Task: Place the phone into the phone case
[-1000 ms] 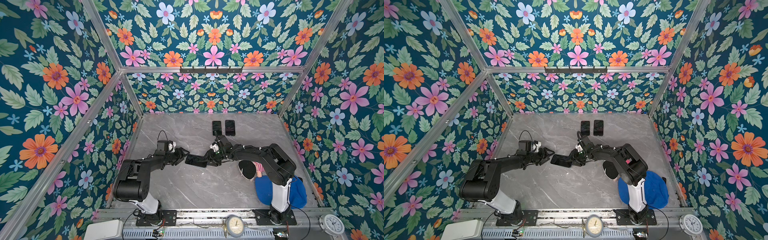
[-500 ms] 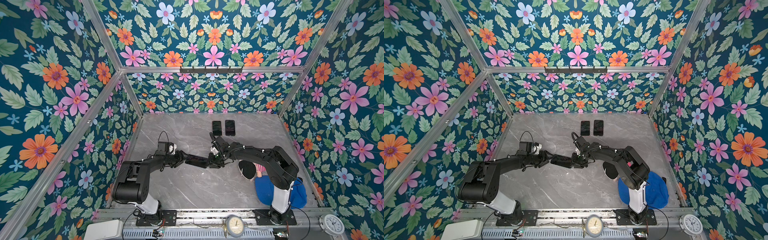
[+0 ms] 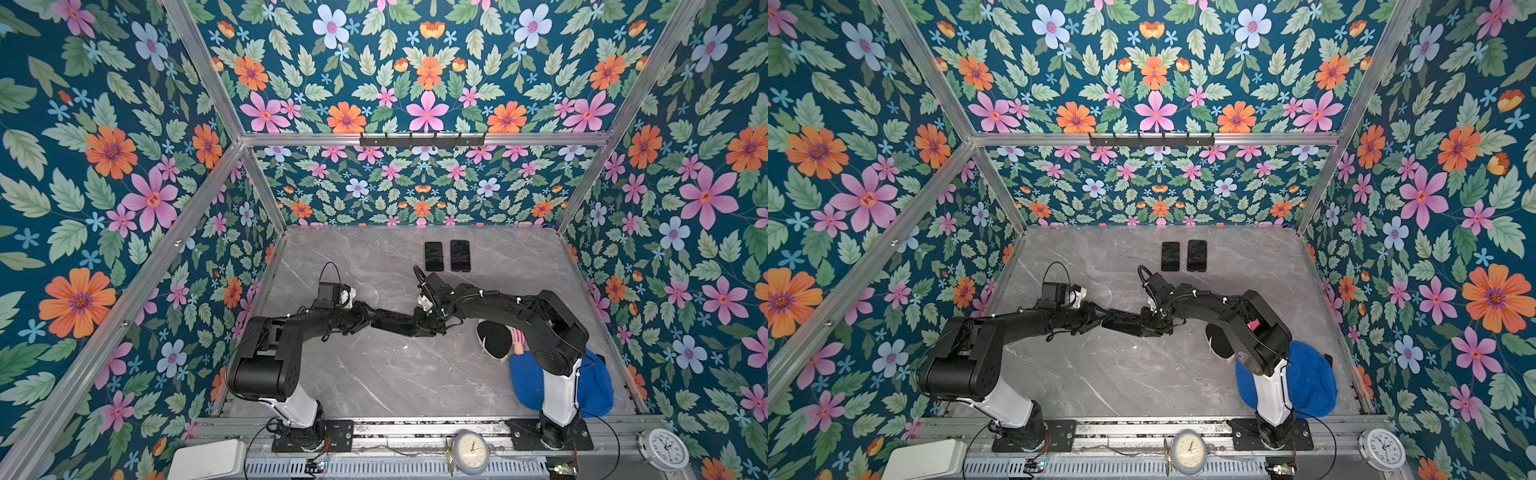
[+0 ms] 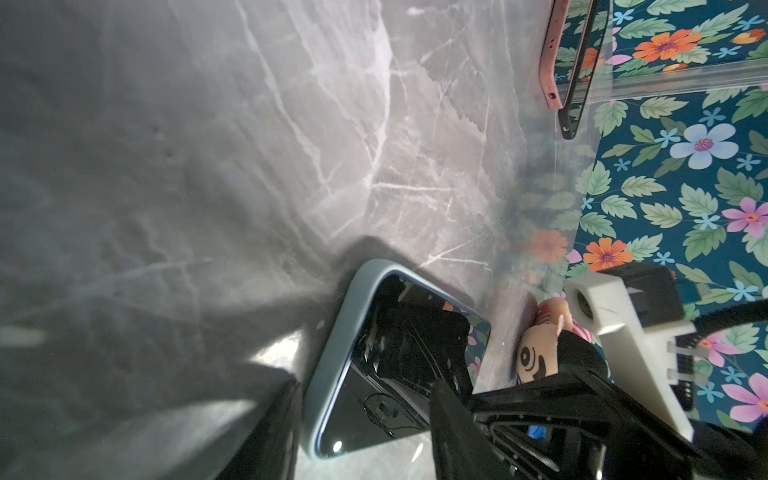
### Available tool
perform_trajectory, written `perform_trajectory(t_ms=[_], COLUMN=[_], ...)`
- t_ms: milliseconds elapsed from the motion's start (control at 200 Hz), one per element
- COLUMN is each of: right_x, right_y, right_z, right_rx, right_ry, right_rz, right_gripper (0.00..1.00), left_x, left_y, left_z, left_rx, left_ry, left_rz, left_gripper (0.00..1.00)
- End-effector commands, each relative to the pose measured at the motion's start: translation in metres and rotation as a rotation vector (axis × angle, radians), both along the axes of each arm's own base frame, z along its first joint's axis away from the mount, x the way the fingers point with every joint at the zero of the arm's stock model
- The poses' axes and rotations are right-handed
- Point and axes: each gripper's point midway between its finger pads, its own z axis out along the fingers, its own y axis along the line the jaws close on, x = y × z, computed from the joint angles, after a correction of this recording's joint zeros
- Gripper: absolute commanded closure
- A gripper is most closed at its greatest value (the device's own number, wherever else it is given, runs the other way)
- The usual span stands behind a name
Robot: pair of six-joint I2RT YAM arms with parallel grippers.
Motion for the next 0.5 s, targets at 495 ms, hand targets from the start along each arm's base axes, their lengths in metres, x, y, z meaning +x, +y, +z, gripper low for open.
perform_trajectory(t_ms=[495], right_x=[0.01], right_y=[-0.018], right_z=[0.036], right_rx=[-0.076], right_ry=[-0.185], right_rz=[0.101], right_gripper=[0.71], left_x=[-0.027], left_y=[0.014], left_z=[0.001], left_rx=[0.095], left_ry=[0.023], left_rz=[0.026], left_gripper=[0.36])
